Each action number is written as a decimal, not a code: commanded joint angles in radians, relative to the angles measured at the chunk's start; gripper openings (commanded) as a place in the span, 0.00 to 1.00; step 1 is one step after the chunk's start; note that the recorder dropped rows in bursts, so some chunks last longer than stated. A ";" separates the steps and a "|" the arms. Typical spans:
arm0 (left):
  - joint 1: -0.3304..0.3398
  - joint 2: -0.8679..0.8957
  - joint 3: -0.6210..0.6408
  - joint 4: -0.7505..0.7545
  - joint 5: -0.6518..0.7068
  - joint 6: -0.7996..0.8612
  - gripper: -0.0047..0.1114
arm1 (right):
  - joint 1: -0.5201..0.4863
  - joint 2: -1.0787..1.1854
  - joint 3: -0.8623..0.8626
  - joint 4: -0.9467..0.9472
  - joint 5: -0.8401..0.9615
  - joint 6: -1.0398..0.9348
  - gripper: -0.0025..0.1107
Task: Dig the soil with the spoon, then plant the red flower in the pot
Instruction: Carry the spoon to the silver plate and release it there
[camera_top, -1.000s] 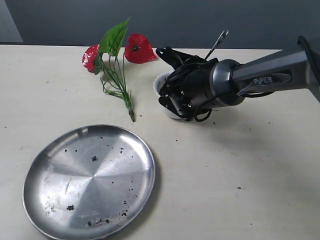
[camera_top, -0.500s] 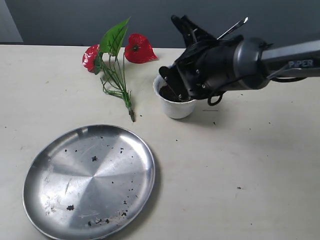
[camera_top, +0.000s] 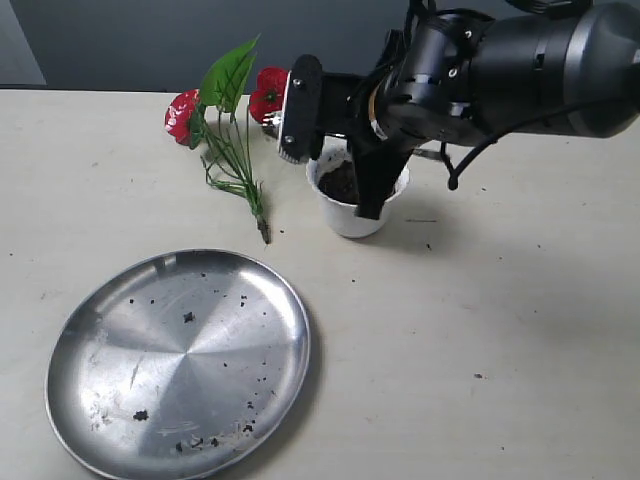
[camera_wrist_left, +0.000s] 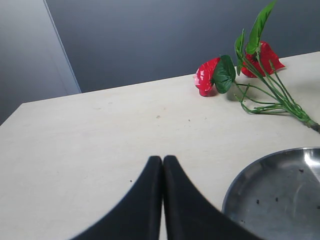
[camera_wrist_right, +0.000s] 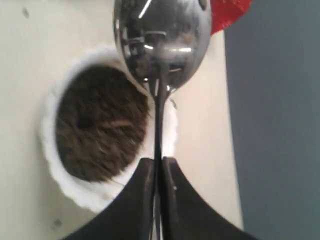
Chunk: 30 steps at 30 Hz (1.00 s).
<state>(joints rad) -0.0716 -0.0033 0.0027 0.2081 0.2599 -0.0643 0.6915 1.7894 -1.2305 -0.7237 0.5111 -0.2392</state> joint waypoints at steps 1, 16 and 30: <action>-0.002 0.003 -0.003 -0.005 -0.007 -0.004 0.05 | -0.002 -0.010 -0.002 0.328 -0.078 -0.021 0.02; -0.002 0.003 -0.003 -0.005 -0.007 -0.004 0.05 | 0.215 0.029 -0.002 1.165 0.095 -0.532 0.02; -0.002 0.003 -0.003 -0.005 -0.007 -0.004 0.05 | 0.276 0.246 -0.002 1.218 -0.015 -0.530 0.02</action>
<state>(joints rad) -0.0716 -0.0033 0.0027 0.2081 0.2599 -0.0643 0.9664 2.0282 -1.2305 0.4623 0.5691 -0.7643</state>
